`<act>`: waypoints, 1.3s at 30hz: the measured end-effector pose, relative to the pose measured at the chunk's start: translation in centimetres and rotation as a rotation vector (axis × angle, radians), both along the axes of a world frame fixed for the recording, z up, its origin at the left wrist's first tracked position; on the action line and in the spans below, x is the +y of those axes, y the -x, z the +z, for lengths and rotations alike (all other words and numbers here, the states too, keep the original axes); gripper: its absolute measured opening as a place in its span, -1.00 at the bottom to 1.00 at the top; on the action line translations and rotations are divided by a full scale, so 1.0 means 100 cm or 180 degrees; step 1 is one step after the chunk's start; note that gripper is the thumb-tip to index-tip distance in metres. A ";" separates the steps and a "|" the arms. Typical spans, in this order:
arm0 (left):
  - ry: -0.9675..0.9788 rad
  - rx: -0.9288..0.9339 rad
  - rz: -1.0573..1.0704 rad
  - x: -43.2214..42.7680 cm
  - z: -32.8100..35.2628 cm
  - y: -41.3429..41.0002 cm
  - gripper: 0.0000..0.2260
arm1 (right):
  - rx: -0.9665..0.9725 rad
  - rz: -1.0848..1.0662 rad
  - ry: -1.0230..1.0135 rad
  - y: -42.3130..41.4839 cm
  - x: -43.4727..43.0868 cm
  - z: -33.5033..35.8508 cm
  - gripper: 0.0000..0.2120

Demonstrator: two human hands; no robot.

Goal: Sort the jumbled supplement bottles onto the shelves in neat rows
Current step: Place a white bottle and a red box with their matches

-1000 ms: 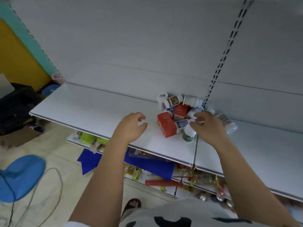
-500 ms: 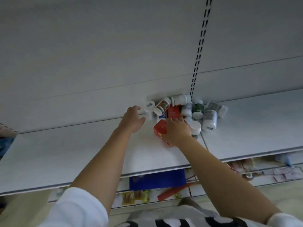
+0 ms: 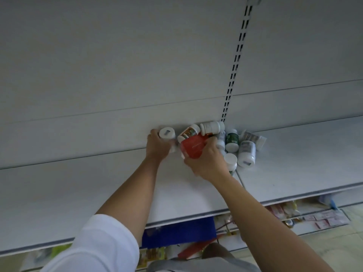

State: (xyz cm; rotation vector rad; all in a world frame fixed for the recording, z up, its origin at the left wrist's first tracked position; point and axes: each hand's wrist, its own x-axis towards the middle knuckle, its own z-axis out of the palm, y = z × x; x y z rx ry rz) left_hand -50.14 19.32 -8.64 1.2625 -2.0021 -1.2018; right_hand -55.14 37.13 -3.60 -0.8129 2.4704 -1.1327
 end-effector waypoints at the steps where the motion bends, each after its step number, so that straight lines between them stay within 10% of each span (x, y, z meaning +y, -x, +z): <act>1: -0.0162 0.0198 0.0213 -0.001 0.005 -0.007 -0.50 | -0.0411 -0.0150 0.0296 0.000 0.000 0.005 -0.40; 5: -0.1248 0.1304 0.0202 0.007 0.043 -0.045 -0.41 | -0.1948 -0.0383 0.1409 -0.008 0.004 0.027 -0.27; 10: -0.2513 0.2316 -0.0390 0.047 0.113 -0.101 -0.84 | -0.2589 -0.0151 0.2064 -0.035 0.015 0.058 -0.57; 23: -0.2227 0.2338 -0.0884 0.099 0.218 -0.176 -0.69 | -0.2395 0.0175 0.2433 -0.099 0.044 0.147 -0.76; 39: -0.1528 0.2509 -0.1021 0.182 0.279 -0.188 -0.64 | -0.2151 0.1077 0.2493 -0.106 0.121 0.220 -0.44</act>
